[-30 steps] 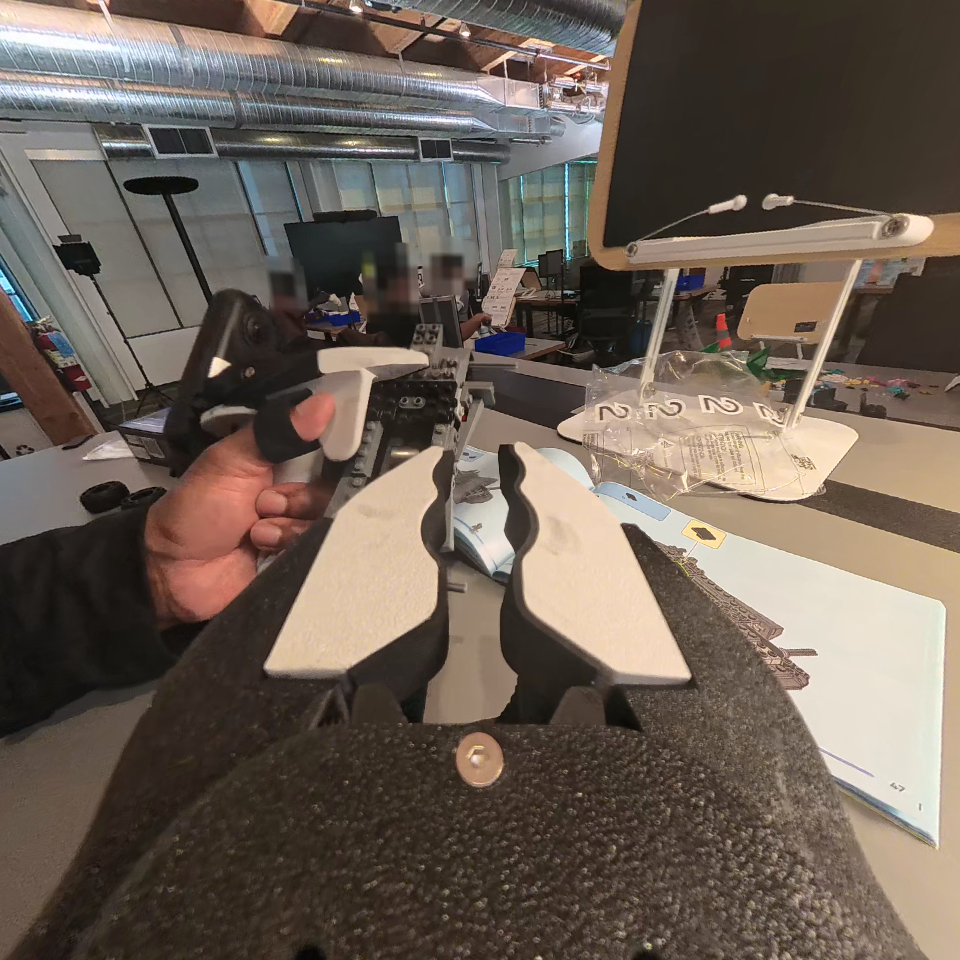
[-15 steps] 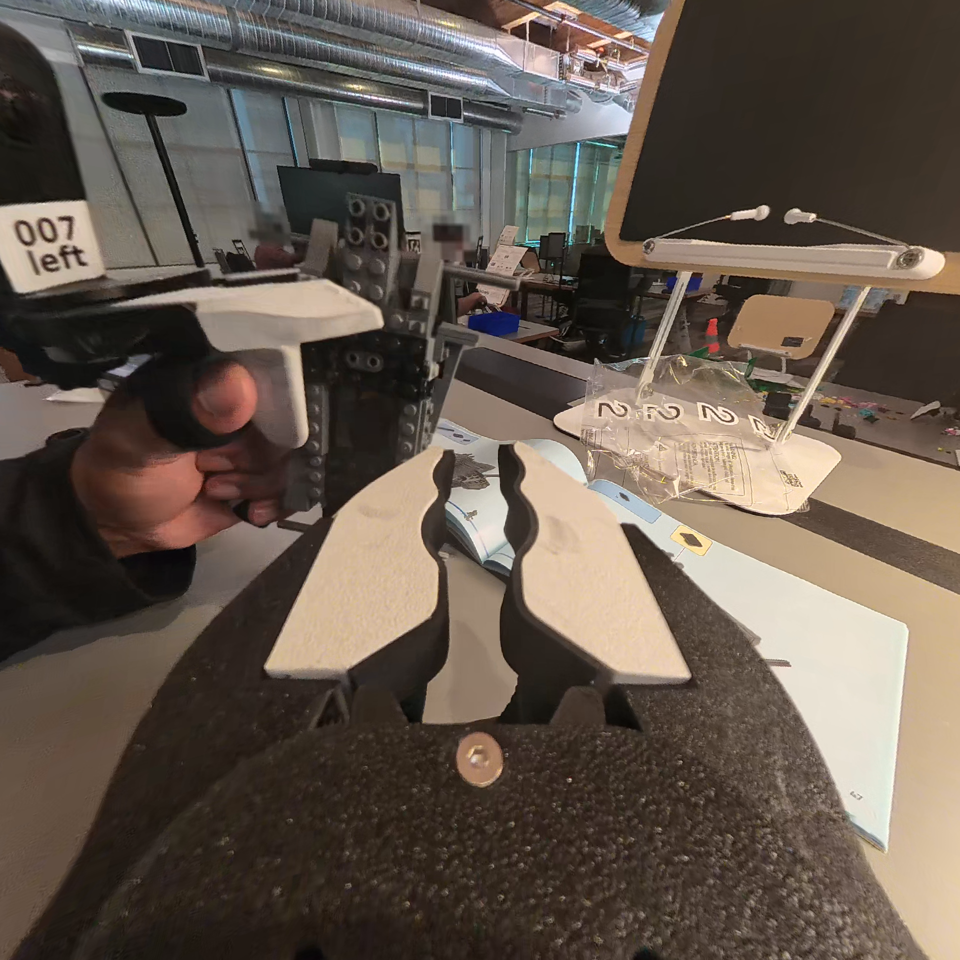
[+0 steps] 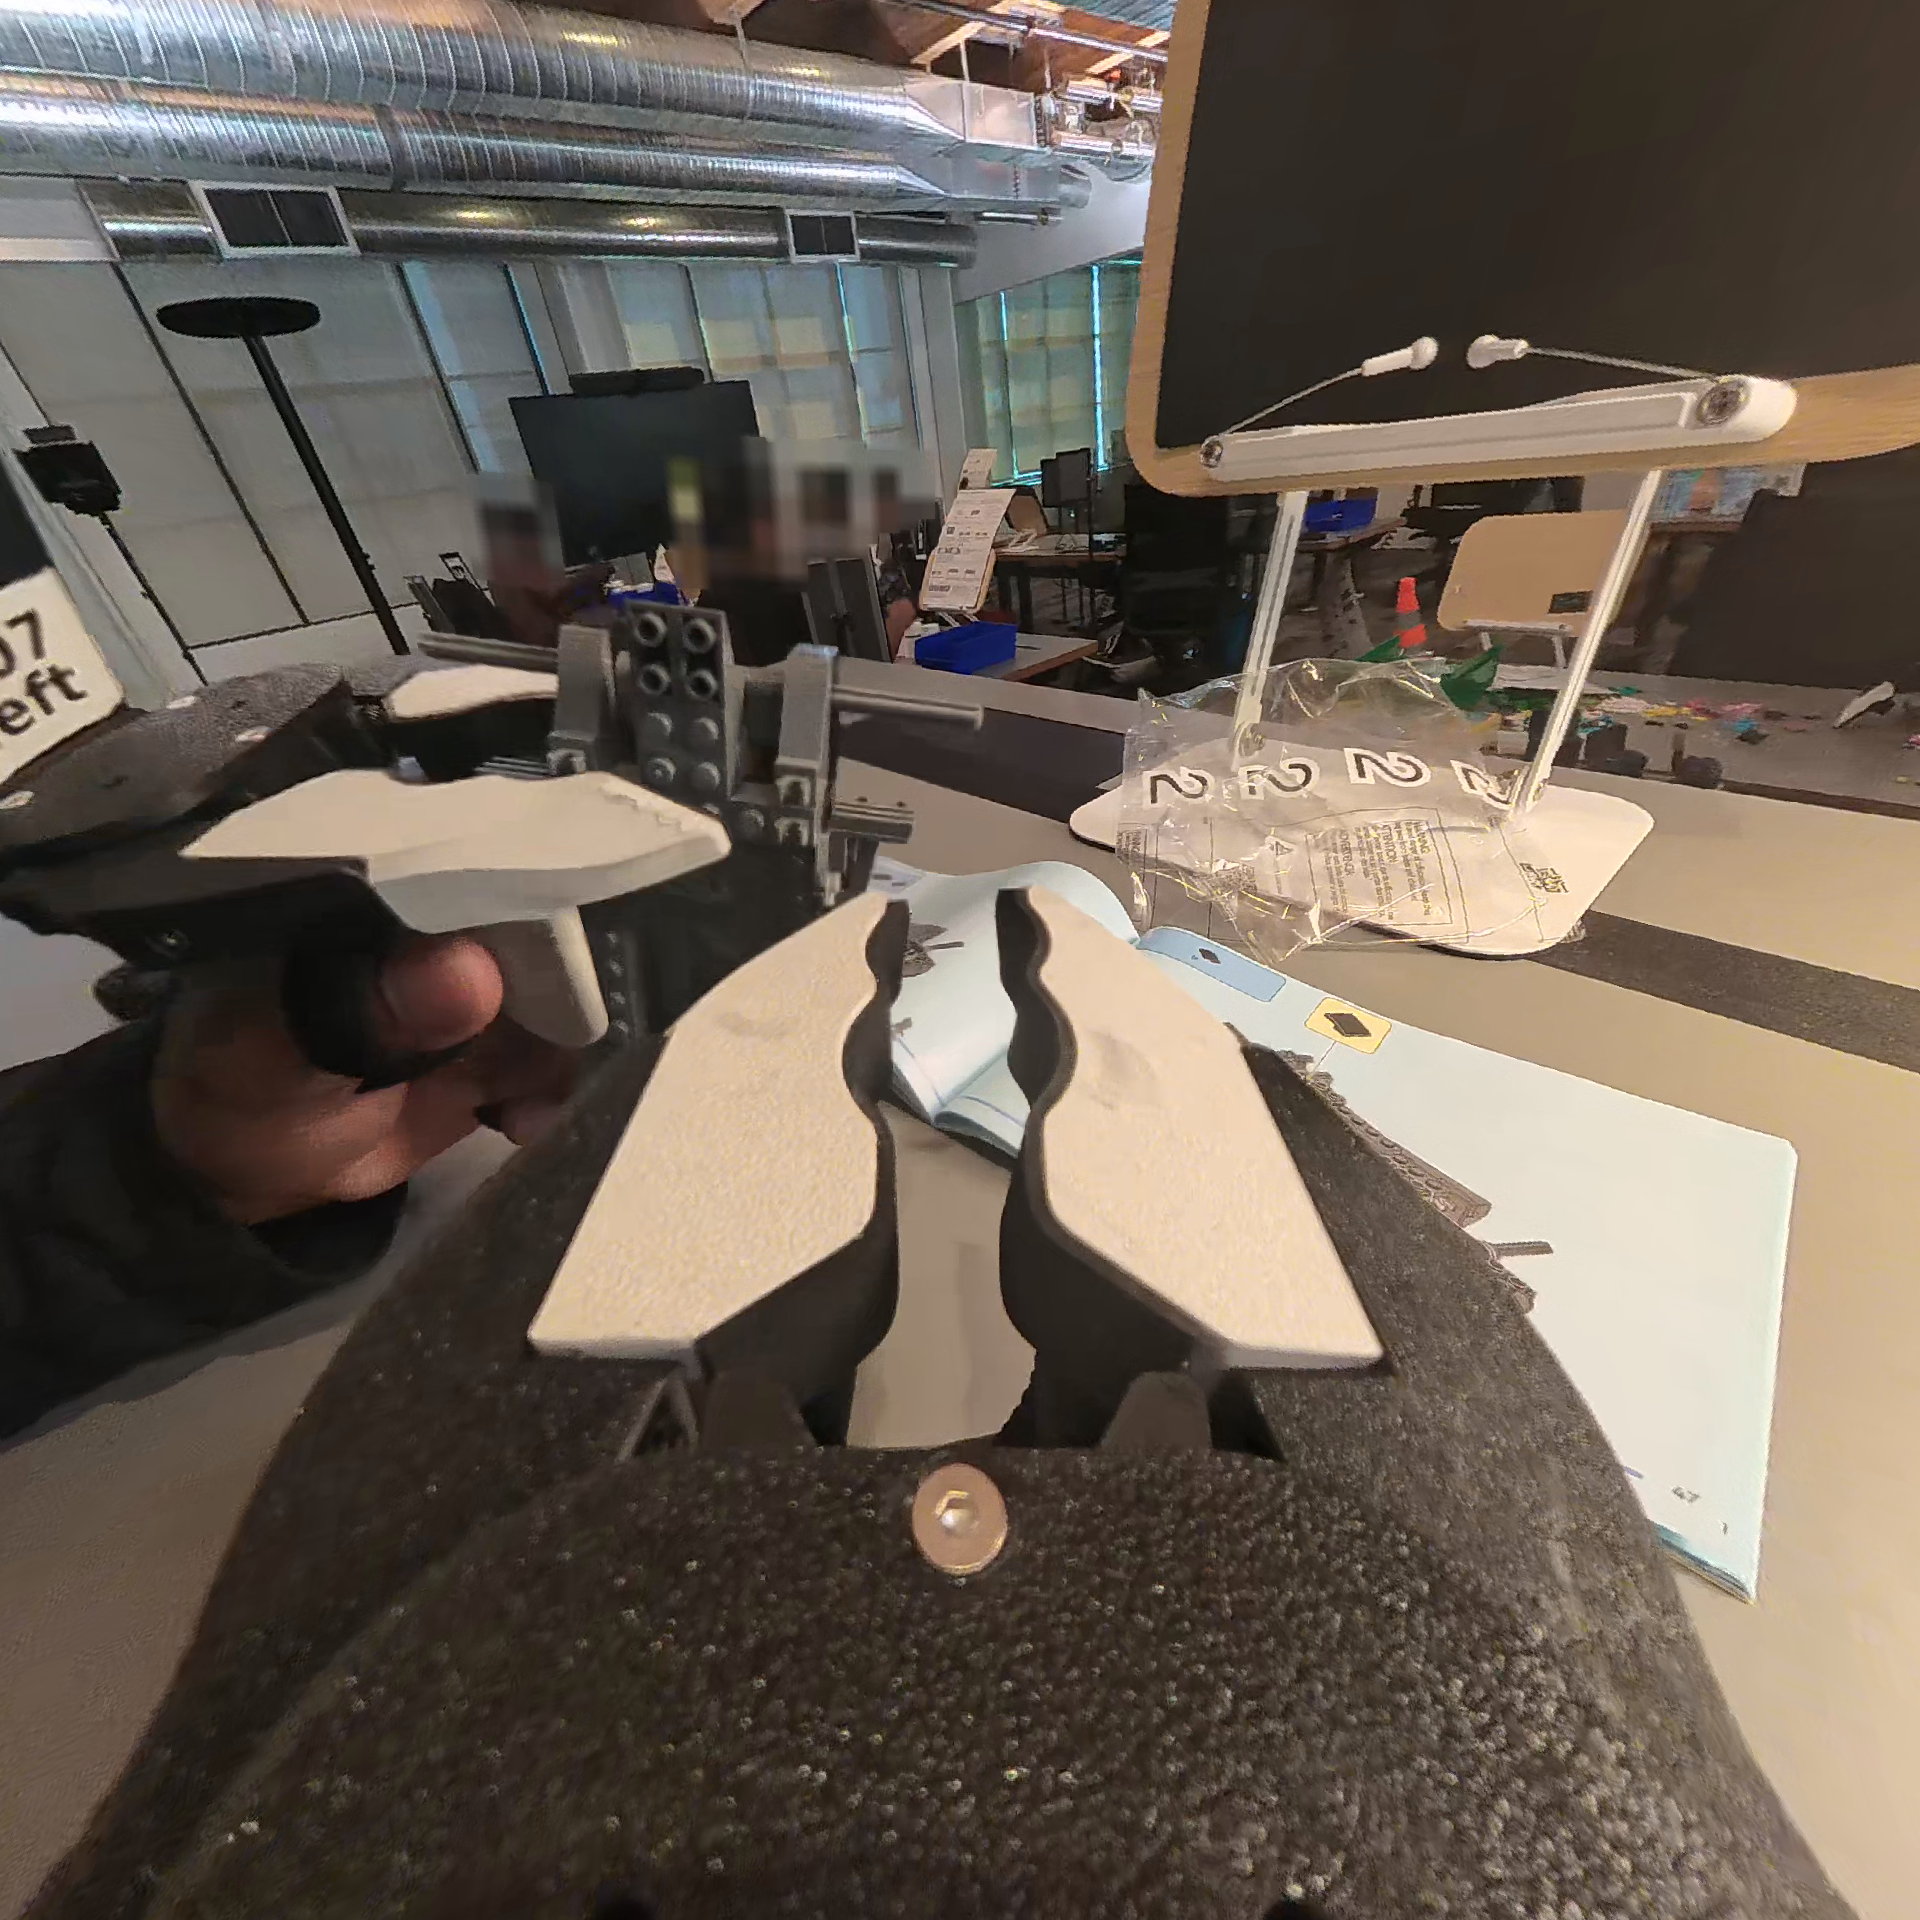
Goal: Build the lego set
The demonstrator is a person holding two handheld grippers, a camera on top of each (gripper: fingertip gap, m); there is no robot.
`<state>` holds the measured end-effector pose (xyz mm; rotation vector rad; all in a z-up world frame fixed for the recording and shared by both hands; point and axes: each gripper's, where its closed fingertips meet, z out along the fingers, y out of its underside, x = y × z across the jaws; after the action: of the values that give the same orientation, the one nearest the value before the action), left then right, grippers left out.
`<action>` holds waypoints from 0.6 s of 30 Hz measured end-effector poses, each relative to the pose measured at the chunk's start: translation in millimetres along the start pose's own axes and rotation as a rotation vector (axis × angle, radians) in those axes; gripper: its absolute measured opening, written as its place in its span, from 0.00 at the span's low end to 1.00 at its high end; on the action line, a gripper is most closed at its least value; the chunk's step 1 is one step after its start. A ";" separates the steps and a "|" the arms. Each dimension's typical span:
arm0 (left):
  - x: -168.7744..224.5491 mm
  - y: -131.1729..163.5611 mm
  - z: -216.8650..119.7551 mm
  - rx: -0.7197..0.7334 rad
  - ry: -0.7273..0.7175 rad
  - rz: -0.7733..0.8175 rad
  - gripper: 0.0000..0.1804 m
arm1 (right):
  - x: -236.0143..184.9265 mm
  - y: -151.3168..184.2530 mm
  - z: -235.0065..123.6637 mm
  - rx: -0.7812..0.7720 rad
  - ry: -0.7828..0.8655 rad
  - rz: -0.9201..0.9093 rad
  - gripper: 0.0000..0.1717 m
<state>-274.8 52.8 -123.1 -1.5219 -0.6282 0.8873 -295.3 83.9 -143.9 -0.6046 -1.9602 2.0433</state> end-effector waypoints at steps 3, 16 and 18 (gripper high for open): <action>-12.8 0.9 -0.6 0.032 -0.042 -0.111 0.20 | 4.5 -0.7 -1.2 0.008 0.011 0.029 0.10; -31.4 1.1 -3.5 0.077 -0.050 -0.312 0.20 | -2.5 2.4 0.5 -0.019 -0.039 0.020 0.10; -32.9 0.5 -4.4 0.091 -0.037 -0.368 0.20 | -3.4 3.3 1.2 -0.028 -0.045 0.020 0.10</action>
<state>-289.8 23.6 -117.7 -1.2579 -0.8516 0.6528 -292.4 81.0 -146.8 -0.5906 -2.0189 2.0623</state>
